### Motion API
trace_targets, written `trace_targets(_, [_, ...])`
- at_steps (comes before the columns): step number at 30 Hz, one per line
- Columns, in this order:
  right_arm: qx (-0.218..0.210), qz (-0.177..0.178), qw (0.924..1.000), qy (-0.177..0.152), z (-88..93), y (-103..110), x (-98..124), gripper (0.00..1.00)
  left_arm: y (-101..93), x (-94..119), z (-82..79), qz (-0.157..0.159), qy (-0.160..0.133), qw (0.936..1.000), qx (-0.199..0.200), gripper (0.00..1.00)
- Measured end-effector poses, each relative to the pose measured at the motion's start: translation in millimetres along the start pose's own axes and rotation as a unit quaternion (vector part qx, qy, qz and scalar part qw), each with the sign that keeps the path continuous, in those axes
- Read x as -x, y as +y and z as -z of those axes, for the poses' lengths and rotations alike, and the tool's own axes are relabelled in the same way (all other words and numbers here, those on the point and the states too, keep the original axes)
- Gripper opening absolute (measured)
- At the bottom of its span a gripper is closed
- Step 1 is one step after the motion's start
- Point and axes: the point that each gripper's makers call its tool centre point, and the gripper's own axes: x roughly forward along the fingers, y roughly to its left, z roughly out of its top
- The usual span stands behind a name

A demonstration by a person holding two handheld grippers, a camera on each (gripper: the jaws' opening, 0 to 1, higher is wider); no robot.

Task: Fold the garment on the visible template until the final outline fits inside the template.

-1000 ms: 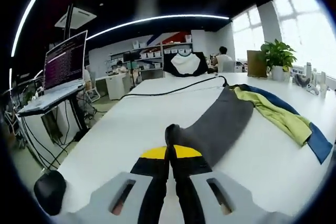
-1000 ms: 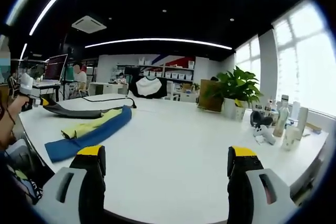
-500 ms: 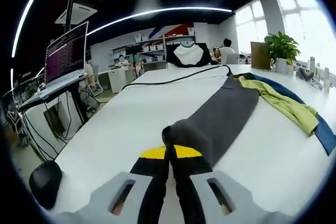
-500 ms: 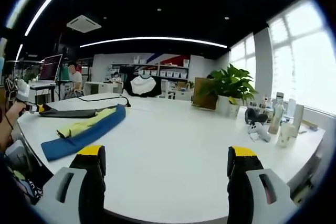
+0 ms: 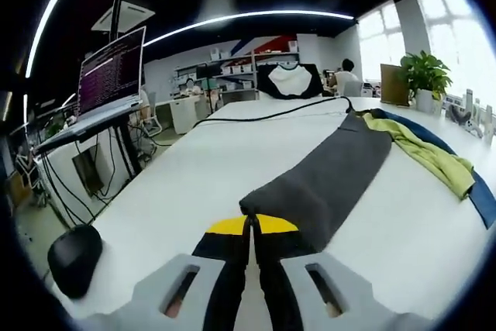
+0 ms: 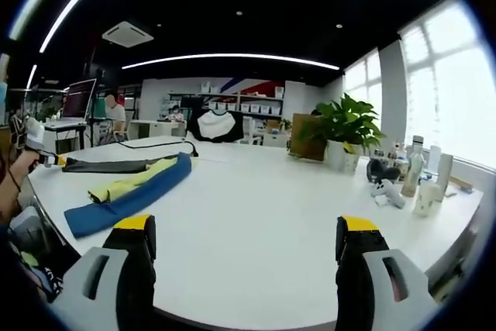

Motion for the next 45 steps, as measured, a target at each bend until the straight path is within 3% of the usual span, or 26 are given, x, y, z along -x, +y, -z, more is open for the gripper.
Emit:
trace_targets(4, [0.004,-0.004,1.0000,0.007,4.0,2.6,-1.9,1.00,2.9,9.7,-9.7,-0.009,-0.025,0.9996,-0.005,0.02])
trace_targets(11, [0.012,-0.020,0.9997,0.010,4.5,16.2,-6.2,1.00,-24.0,4.2,-11.3,0.032,-0.033,0.9987,-0.022,0.02])
trace_targets(14, [0.020,-0.030,0.9993,0.012,3.8,24.6,-7.8,1.00,-39.3,-2.3,-5.6,0.061,-0.021,0.9973,-0.033,0.02])
trace_targets(23, [0.029,-0.069,0.9972,0.008,0.9,52.8,-11.7,1.00,-45.8,-9.3,-3.7,0.069,-0.017,0.9968,-0.037,0.03])
trace_targets(30, [0.023,-0.129,0.9914,-0.001,-1.4,92.1,-12.9,1.00,-44.9,-15.9,-1.5,0.075,0.008,0.9967,-0.031,0.10])
trace_targets(38, [0.025,-0.152,0.9880,0.008,4.4,107.8,-16.4,1.00,-44.9,-20.6,13.5,0.083,0.036,0.9954,-0.032,0.09])
trace_targets(41, [0.027,-0.159,0.9869,0.012,4.7,112.2,-17.0,1.00,-45.9,-18.7,10.3,0.083,0.022,0.9946,-0.060,0.08])
trace_targets(45, [0.036,-0.167,0.9853,0.011,-0.8,118.0,-15.5,1.00,-48.5,-22.5,11.0,0.084,0.019,0.9956,-0.035,0.02])
